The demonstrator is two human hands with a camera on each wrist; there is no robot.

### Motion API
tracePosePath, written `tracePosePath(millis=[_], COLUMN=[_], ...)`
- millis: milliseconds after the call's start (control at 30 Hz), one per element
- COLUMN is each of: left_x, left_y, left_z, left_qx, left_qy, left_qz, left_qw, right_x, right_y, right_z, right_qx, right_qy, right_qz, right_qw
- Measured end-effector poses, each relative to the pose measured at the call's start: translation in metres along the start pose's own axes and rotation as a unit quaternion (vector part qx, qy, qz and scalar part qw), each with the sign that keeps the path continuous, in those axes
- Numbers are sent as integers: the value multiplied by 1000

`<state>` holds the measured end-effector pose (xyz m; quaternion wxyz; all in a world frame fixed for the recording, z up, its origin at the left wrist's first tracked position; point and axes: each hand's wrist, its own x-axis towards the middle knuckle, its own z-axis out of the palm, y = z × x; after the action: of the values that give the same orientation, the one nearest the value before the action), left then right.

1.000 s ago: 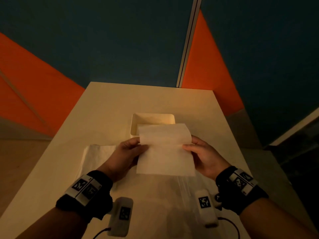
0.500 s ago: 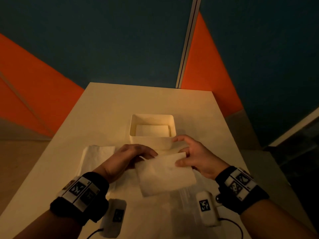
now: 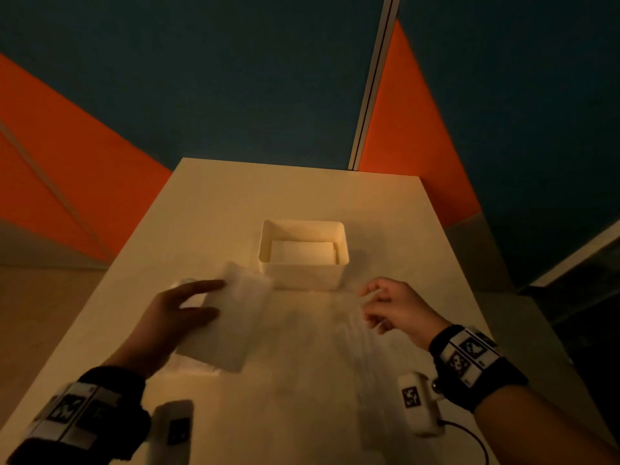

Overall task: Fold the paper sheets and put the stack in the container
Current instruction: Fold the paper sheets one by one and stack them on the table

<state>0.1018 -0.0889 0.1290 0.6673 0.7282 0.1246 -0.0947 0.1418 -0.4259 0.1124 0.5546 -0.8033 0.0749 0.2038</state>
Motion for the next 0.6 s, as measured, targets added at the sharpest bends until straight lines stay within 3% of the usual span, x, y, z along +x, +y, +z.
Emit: tracePosePath(millis=[133, 300, 433, 600], left_x=[-4, 5, 13, 16], left_y=[-14, -36, -44, -46], left_z=[-22, -20, -18, -22], left_qx=[-11, 138, 279, 351], left_qy=[98, 183, 203, 181], left_qz=[-20, -8, 55, 98], left_qw=[995, 973, 937, 913], right_x=[7, 14, 21, 23], right_y=[23, 46, 61, 68], right_z=[-18, -27, -37, -49], right_qx=[-7, -35, -140, -307], right_qy=[61, 99, 120, 97], right_qz=[50, 83, 78, 102], right_qw=[997, 991, 980, 941])
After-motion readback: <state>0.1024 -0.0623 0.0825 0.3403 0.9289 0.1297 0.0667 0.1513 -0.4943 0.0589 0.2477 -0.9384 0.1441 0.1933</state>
